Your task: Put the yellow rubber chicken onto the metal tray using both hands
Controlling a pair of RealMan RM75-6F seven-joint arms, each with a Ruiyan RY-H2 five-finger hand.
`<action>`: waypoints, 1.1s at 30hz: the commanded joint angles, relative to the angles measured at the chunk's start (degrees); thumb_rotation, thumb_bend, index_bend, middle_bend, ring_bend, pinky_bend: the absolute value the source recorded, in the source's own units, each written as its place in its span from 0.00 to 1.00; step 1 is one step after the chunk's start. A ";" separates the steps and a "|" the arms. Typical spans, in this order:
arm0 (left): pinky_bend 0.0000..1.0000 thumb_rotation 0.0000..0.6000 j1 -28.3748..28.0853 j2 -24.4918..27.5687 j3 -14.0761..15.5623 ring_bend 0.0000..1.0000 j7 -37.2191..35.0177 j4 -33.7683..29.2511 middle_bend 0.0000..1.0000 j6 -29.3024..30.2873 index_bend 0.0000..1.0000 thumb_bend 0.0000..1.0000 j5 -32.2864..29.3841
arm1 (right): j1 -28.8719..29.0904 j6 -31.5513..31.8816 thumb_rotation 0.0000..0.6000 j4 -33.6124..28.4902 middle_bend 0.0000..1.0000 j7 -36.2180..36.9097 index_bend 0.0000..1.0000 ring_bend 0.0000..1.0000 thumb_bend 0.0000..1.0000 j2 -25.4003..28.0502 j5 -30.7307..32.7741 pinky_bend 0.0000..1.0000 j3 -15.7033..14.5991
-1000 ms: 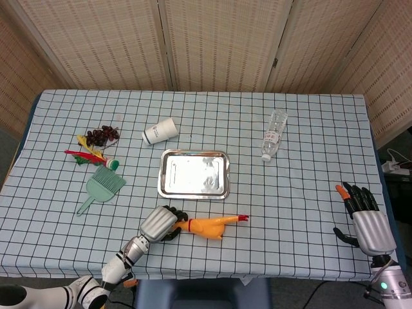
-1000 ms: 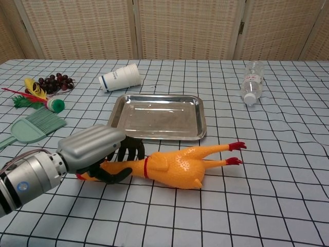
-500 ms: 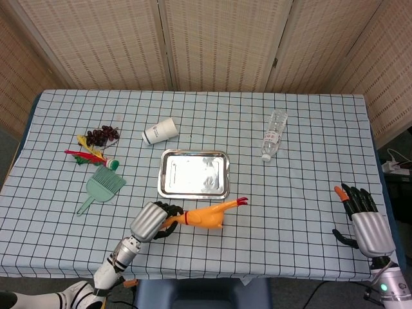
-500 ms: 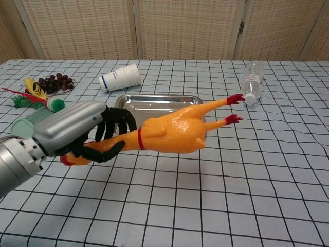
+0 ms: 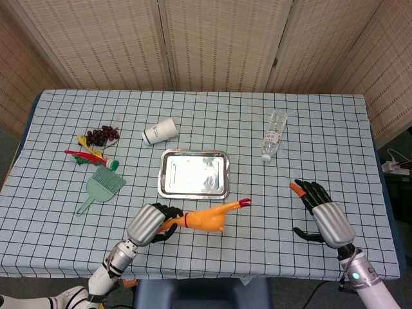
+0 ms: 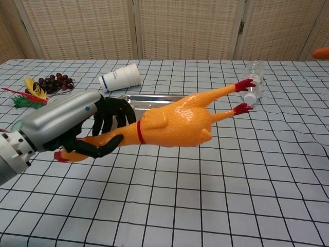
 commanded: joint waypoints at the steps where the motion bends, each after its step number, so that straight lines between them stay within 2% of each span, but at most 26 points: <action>1: 1.00 1.00 -0.15 0.24 -0.08 0.80 1.34 -1.27 0.76 -1.03 0.81 0.69 -0.68 | 5.24 -7.33 1.00 -6.68 0.00 0.14 0.00 0.00 0.15 1.42 1.32 0.00 2.08; 6: 1.00 1.00 -0.39 0.35 -0.84 0.80 3.55 -2.70 0.76 -1.42 0.81 0.69 -1.16 | 11.55 -16.70 1.00 -11.97 0.00 -0.46 0.00 0.00 0.15 2.02 6.54 0.00 4.34; 12: 1.00 1.00 -0.51 0.55 -1.13 0.80 4.52 -3.23 0.76 -1.75 0.81 0.69 -1.43 | 18.31 -25.32 1.00 -14.91 0.00 -3.99 0.00 0.00 0.15 1.09 15.48 0.00 6.81; 17: 1.00 1.00 -0.55 0.82 -1.09 0.80 4.51 -3.97 0.77 -1.75 0.81 0.69 -1.19 | 22.11 -27.01 1.00 -14.22 0.00 -9.00 0.00 0.00 0.15 -2.59 23.10 0.02 7.78; 20: 1.00 1.00 -0.57 0.88 -1.09 0.80 4.59 -4.12 0.77 -1.69 0.81 0.68 -1.06 | 22.60 -26.85 1.00 -14.06 0.01 -9.91 0.00 0.00 0.15 -3.31 24.29 0.05 7.81; 21: 1.00 1.00 -0.57 0.93 -1.08 0.80 4.65 -4.25 0.77 -1.63 0.81 0.68 -0.96 | 22.94 -26.76 1.00 -13.88 0.03 -10.54 0.02 0.03 0.15 -3.82 25.11 0.10 7.80; 22: 1.00 1.00 -0.56 1.03 -1.09 0.80 4.74 -4.51 0.77 -1.49 0.81 0.68 -0.78 | 23.45 -26.54 1.00 -13.52 0.09 -11.38 0.07 0.10 0.15 -4.69 26.45 0.19 7.85; 24: 1.00 1.00 -0.56 1.48 -1.21 0.80 5.25 -5.24 0.77 -1.05 0.81 0.68 -0.29 | 24.60 -27.08 1.00 -13.53 0.28 -11.17 0.27 0.31 0.15 -6.65 30.11 0.43 8.03; 27: 1.00 1.00 -0.46 1.93 -1.17 0.80 5.44 -5.78 0.77 -1.08 0.81 0.68 -0.38 | 25.99 -27.58 1.00 -13.27 0.41 -12.13 0.46 0.47 0.15 -7.36 32.20 0.60 7.69; 33: 1.00 1.00 -0.31 2.24 -1.10 0.80 5.32 -5.85 0.77 -0.89 0.81 0.68 -0.21 | 26.85 -25.28 1.00 -13.25 0.61 -13.53 0.69 0.69 0.15 -8.92 33.09 0.90 7.30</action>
